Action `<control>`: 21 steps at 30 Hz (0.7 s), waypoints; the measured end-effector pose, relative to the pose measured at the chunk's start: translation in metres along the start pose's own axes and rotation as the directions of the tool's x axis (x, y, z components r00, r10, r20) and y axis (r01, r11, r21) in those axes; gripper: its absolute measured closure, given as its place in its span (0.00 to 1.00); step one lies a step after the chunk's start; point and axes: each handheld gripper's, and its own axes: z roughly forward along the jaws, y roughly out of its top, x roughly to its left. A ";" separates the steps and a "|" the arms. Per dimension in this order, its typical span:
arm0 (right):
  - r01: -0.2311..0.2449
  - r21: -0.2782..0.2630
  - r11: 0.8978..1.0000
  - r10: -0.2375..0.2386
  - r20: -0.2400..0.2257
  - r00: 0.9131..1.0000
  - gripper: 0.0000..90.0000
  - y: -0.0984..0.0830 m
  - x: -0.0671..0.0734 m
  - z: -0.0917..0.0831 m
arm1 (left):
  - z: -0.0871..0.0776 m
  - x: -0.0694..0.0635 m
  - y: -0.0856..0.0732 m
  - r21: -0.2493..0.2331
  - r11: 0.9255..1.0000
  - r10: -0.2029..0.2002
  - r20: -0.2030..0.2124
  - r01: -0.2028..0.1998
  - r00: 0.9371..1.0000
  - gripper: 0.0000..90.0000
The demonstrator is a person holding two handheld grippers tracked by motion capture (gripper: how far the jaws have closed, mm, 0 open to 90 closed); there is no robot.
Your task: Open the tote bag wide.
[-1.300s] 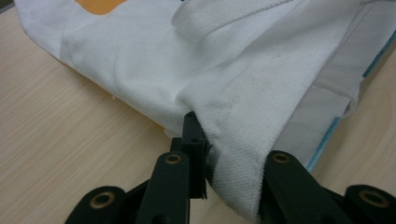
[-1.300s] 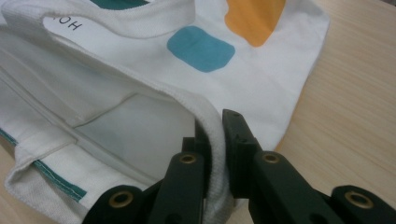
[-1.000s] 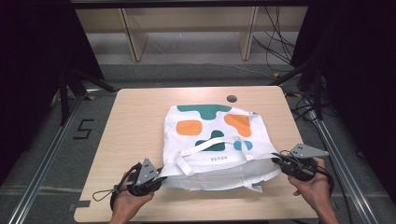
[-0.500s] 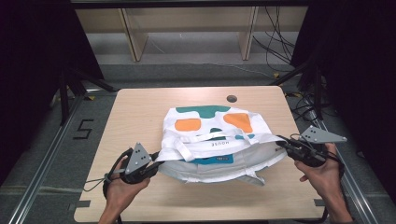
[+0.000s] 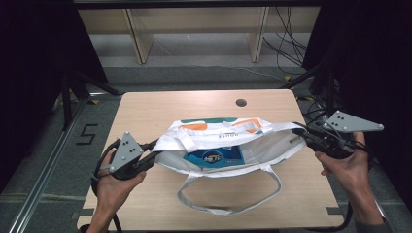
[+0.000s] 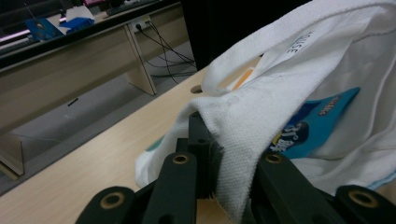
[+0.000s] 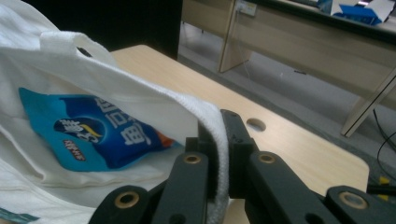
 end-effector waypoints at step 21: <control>0.034 -0.067 0.997 -0.033 0.010 0.999 0.98 0.058 -0.018 -0.008 | 0.006 0.027 0.037 -0.112 0.992 -0.065 -0.005 0.064 0.998 0.93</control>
